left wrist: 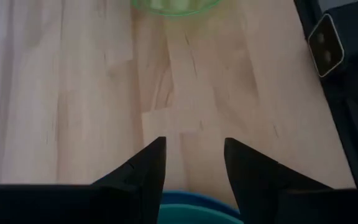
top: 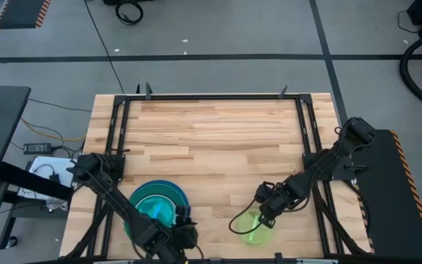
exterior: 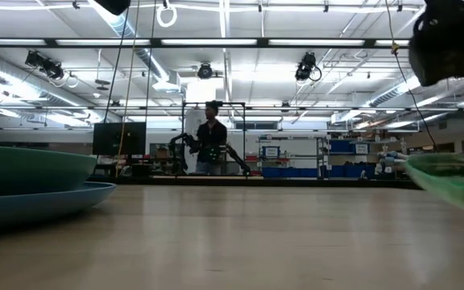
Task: Stack plastic plates
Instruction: Stack the transparent yellow plate on the transparent blue plate
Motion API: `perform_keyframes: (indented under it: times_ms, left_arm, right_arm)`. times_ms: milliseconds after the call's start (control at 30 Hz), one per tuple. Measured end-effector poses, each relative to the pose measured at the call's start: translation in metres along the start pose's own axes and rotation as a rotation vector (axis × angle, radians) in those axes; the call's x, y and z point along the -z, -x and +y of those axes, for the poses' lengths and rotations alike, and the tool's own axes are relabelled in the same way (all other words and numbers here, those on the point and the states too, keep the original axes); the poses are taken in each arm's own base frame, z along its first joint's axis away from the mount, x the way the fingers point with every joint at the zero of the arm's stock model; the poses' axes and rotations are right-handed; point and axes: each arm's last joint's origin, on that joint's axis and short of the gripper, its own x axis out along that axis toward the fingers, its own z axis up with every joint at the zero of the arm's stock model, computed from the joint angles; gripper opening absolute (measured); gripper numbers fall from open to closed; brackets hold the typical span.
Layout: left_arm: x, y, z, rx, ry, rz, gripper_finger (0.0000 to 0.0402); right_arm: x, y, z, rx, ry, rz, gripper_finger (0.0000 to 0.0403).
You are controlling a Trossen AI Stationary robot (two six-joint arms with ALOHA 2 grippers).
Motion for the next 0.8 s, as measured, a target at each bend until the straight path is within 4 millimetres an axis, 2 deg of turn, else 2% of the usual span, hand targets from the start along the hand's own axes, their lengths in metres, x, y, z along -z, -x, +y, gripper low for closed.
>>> perform_keyframes:
  times_ms: [200,400,533,800]
  left_arm:
    - [0.003,0.001,-0.001,0.005,-0.015,0.028,0.0169]
    - [0.008,0.012,0.005,-0.010,0.118,0.128,0.0169]
    - [0.010,0.017,0.007,0.014,0.218,0.210,0.0169]
    - [0.019,0.026,0.000,-0.006,0.239,0.246,0.0169]
  right_arm:
    - [-0.017,0.010,-0.005,-0.026,-0.047,-0.069,0.0004]
    - [-0.040,0.012,-0.007,-0.087,-0.108,-0.116,0.0004]
    - [-0.053,0.016,-0.006,-0.109,-0.105,-0.156,0.0004]
    - [-0.084,0.035,0.002,-0.182,-0.024,-0.266,0.0004]
